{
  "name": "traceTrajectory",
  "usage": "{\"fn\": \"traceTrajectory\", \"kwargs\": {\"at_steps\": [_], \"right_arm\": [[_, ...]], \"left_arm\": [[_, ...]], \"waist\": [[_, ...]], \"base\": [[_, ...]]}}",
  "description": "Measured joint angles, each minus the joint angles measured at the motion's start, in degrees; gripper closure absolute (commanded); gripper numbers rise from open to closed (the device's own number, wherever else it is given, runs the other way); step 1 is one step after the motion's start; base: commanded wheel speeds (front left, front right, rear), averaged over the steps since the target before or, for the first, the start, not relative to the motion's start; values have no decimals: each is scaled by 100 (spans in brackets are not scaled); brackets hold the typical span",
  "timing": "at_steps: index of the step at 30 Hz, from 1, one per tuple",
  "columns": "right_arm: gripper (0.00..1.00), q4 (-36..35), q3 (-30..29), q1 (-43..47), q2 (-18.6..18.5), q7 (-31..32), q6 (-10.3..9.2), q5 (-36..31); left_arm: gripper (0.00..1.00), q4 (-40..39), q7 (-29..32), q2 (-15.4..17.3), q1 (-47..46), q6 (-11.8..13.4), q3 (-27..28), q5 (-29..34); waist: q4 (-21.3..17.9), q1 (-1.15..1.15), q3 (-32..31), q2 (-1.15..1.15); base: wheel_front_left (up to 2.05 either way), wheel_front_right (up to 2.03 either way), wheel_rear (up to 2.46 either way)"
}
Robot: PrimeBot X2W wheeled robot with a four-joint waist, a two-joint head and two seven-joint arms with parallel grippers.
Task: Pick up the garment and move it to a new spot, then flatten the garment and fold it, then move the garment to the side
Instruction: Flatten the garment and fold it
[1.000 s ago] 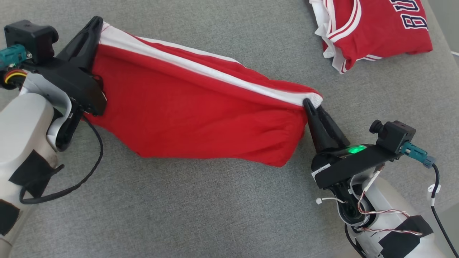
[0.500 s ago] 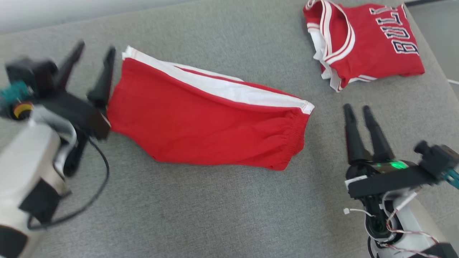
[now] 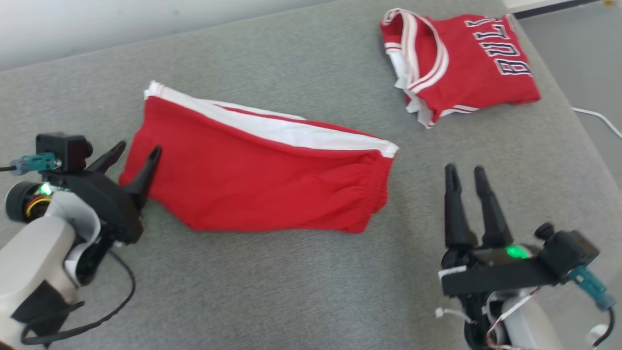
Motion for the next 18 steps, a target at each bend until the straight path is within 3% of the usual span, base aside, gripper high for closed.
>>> {"fn": "traceTrajectory", "kwargs": {"at_steps": [6, 14, 15, 16, 17, 18], "right_arm": [[0, 99, 159, 174, 175, 1, 0, -243], [0, 174, 257, 249, 225, 1, -1, -337], [0, 171, 252, 249, 227, 0, 0, -341], [0, 166, 245, 249, 229, 0, -1, -357], [0, 159, 235, 249, 230, 1, 0, -374], [0, 159, 218, 252, 231, 0, -1, -387]], "left_arm": [[0, 377, 593, 151, 5, 1, -249, -227], [0, 662, 1340, 52, -36, 5, -465, -502], [4, 634, 1386, 40, -36, 10, -485, -586], [73, 572, 1400, 24, -34, 15, -510, -614], [100, 531, 1399, -5, -27, 14, -531, -641], [100, 500, 1376, -34, -22, 13, -556, -658]], "waist": [[-213, 1, -29, 0], [-317, 1, -137, 0], [-310, 0, -153, 0], [-297, 0, -166, 0], [-279, 1, -183, 0], [-256, 1, -201, 0]], "base": [[0, 0, 0], [0, 0, 0], [0, 0, 0], [0, 0, 0], [0, 0, 0], [0, 0, 0]]}}
